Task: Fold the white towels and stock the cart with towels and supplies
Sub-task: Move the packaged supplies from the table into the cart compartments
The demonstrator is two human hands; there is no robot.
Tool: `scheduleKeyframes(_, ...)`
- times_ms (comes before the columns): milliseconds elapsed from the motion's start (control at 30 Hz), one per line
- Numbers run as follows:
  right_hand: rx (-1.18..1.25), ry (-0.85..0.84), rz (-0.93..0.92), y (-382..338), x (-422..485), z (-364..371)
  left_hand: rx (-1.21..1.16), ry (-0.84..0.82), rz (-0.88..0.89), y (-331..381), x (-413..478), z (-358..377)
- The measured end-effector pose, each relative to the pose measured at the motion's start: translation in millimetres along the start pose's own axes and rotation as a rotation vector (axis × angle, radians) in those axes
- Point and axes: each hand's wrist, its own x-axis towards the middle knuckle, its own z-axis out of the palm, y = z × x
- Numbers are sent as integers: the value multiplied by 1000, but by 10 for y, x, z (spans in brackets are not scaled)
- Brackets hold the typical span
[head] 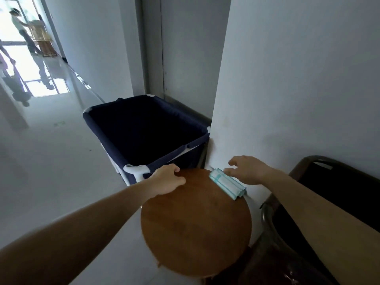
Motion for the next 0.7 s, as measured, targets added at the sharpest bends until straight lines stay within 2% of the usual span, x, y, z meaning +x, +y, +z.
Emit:
scheduleKeyframes(200, -29, -98, 42, 169, 810, -112, -43, -59, -11, 32, 840, -41)
scheduleKeyframes(367, 3, -143, 141, 292, 1451, -2, 52, -151, 18, -121, 1627, 155)
scheduleKeyframes(533, 101, -155, 329, 335, 2086, 344, 222, -281, 100, -385, 2419, 375)
scheduleKeyframes(700, 224, -195, 495, 282, 2491, 962, 292, -408, 122, -631, 3121, 583)
